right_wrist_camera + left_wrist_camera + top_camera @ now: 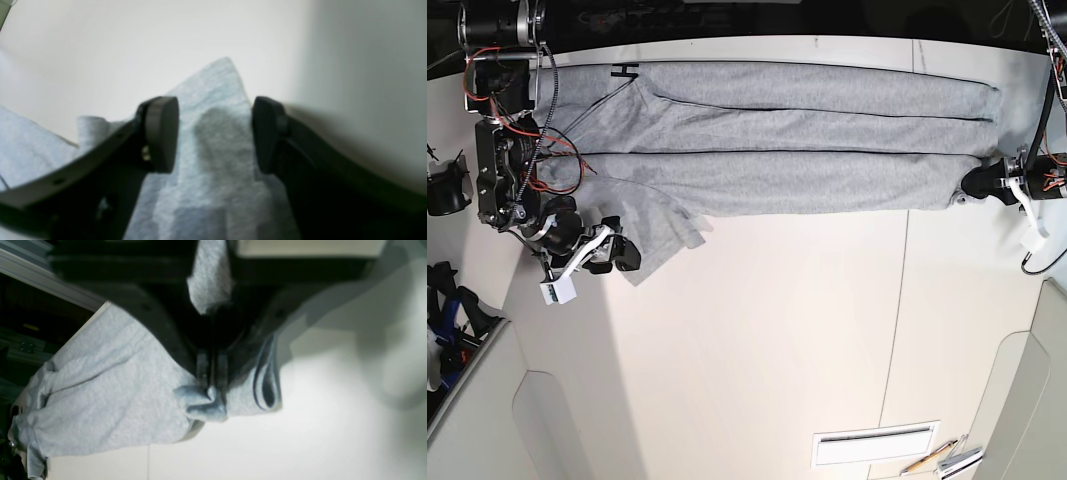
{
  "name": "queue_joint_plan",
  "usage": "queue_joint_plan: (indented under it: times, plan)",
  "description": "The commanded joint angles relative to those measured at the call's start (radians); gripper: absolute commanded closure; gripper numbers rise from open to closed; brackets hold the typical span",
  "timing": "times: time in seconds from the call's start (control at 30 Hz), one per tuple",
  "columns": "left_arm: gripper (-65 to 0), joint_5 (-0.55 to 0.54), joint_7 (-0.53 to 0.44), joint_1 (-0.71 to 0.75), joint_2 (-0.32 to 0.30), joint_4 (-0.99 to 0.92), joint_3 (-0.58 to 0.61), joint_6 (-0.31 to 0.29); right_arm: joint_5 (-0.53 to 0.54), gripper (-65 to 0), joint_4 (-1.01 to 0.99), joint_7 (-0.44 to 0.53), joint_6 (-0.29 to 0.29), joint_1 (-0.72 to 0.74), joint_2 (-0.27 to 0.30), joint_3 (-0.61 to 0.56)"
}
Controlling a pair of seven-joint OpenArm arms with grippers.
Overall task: Fold the T-shirt properly
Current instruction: 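Adjust the right gripper's grip on the folded sleeve and tuck it in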
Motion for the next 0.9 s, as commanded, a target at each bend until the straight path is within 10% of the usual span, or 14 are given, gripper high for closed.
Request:
queue_joint_plan:
  times: [0.0, 0.17, 0.43, 0.87]
  plan:
    - [0.0, -0.018, -0.006, -0.014, -0.022, 0.014, -0.006, -0.005, 0.000, -34.9, 0.008, -0.021, 0.011, 0.016, 0.003, 0.000]
    - [0.0, -0.019, -0.006, -0.014, -0.022, 0.014, -0.006, -0.005, 0.000, -32.6, 0.021, -0.073, 0.016, 0.016, -0.018, 0.000]
    - [0.0, -0.026, -0.006, -0.014, -0.020, 0.014, -0.006, -0.005, 0.000, 0.0, 0.022, -0.075, 0.015, 0.016, -0.022, 0.000]
    - [0.0, -0.108, 0.049, -0.014, -0.021, 0.014, -0.006, -0.005, 0.000, 0.0, 0.238, -0.175, 0.010, 0.013, -0.022, 0.012]
